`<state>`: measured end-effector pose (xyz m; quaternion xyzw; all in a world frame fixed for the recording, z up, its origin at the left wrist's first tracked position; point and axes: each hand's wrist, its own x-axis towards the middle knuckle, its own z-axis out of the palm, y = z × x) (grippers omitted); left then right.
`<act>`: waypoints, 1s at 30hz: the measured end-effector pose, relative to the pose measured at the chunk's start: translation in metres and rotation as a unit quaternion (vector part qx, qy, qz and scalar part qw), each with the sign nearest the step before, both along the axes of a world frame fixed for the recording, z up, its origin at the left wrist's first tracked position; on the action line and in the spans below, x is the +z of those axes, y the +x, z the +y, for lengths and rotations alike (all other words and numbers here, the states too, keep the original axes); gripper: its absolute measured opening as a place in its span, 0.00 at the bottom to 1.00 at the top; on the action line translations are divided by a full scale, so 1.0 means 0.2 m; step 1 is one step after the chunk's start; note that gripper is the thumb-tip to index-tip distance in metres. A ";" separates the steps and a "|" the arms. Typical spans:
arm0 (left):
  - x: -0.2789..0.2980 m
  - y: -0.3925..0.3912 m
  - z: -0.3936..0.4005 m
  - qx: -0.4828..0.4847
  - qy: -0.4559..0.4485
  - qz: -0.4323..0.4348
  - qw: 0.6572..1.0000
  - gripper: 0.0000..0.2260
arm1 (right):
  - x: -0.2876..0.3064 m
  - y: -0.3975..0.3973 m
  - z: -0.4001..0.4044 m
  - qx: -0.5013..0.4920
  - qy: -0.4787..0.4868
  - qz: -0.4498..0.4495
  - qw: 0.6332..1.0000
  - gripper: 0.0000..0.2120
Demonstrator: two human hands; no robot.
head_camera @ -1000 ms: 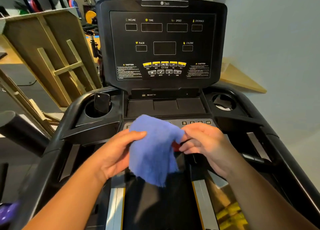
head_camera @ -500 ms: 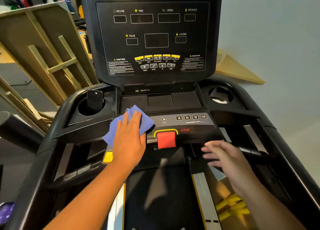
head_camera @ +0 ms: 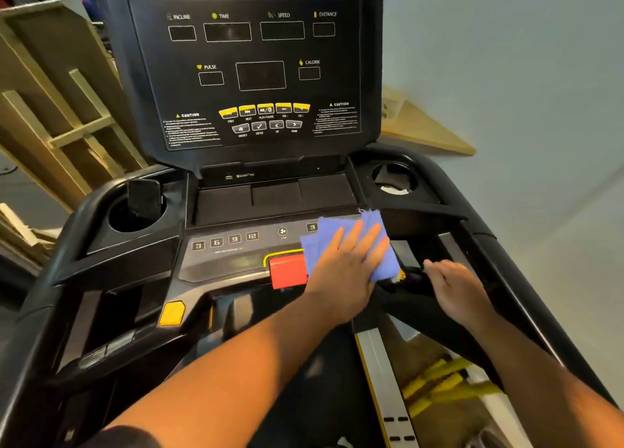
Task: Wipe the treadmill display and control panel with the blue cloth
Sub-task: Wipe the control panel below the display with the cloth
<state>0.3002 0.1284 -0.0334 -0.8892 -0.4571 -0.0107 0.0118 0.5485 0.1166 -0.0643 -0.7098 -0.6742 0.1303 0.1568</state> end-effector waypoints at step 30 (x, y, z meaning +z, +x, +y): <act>-0.03 -0.29 -0.12 0.281 0.049 -0.003 0.958 0.32 | -0.01 0.01 0.07 0.009 -0.052 -0.006 0.999 0.28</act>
